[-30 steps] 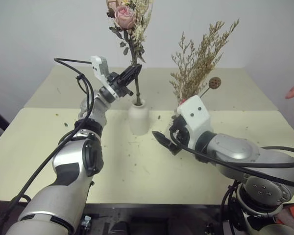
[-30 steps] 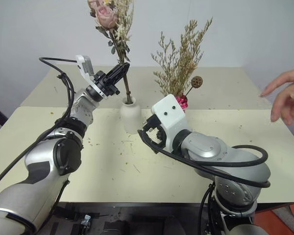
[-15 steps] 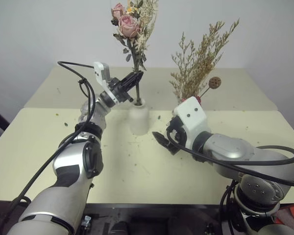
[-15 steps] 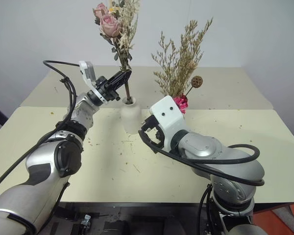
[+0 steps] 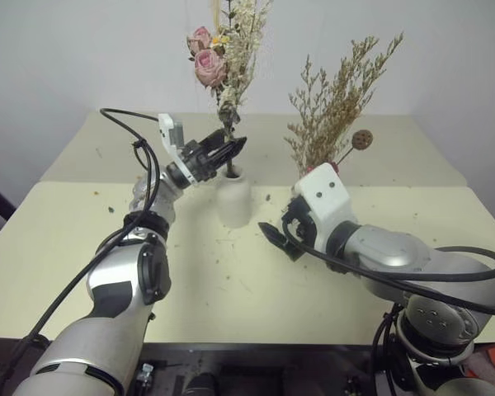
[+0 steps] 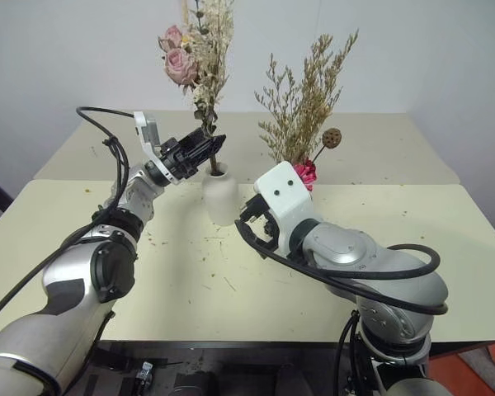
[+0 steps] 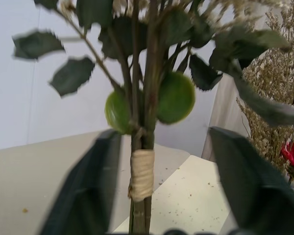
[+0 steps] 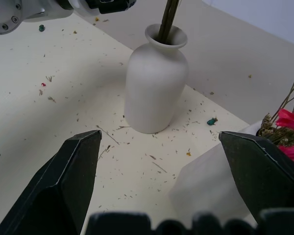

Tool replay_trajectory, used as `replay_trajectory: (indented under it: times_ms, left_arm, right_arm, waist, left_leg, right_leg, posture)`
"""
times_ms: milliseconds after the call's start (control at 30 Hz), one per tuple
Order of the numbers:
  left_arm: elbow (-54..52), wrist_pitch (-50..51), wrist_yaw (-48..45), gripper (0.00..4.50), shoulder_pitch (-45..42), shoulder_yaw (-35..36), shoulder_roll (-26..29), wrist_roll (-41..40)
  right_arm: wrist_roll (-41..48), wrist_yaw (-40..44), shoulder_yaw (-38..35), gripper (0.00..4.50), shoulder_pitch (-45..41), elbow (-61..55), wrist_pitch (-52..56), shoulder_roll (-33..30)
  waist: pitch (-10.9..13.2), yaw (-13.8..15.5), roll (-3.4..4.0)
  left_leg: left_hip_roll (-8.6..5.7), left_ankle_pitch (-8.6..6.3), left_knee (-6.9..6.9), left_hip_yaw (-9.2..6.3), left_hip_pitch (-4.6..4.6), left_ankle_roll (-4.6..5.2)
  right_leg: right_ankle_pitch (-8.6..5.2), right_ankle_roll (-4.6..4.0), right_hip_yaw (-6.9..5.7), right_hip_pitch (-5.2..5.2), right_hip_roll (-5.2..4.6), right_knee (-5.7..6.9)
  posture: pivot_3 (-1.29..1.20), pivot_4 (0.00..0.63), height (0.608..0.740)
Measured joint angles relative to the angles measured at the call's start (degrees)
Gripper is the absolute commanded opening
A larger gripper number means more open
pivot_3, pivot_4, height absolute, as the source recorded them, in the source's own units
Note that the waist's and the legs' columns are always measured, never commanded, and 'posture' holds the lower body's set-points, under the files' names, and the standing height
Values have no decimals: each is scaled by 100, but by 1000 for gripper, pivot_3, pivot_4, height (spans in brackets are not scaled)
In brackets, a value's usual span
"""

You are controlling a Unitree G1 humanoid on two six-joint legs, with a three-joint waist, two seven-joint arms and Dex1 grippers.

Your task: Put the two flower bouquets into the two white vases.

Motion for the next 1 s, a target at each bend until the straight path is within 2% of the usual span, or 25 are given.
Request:
replay_trajectory:
  times_ms: [33,67,533,833,1000]
  left_arm:
    - [-1,1,-12,4354,0,-13,34,3]
    - [-1,3,-37,4455,3,-36,76,6]
    - [-49,244,-616,4455,73,-454,526,279]
    - [-428,324,-1310,4455,480,-726,1392,445]
    - [-1254,423,-1711,4455,989,-812,1856,415]
  right_arm:
    - [20,26,-55,4500,24,-35,0,-50]
    - [69,71,-153,4500,46,-76,0,-126]
    - [795,388,-704,4500,205,-280,0,-982]
    - [1131,342,-935,4500,237,-307,0,-1159]
    - [1304,372,-1143,4500,293,-345,0,-1228]
  waist:
    - [0,2,0]
    - [0,4,0]
    - [0,-15,0]
    - [0,-1,0]
    - [1,0,1]
  left_leg:
    - [0,0,0,0,-1,0]
    - [0,0,0,0,-1,0]
    - [2,0,-2,0,3,0]
    - [3,0,-4,0,2,0]
    - [5,0,-6,0,2,0]
  right_leg:
    - [0,0,0,0,0,0]
    - [0,0,0,0,-1,-1]
    - [-14,23,0,1,2,1]
    - [-14,22,0,1,1,1]
    - [-10,14,0,0,1,-2]
  posture:
    - [0,150,740]
    - [0,150,740]
    - [0,150,740]
    - [0,150,740]
    - [0,150,740]
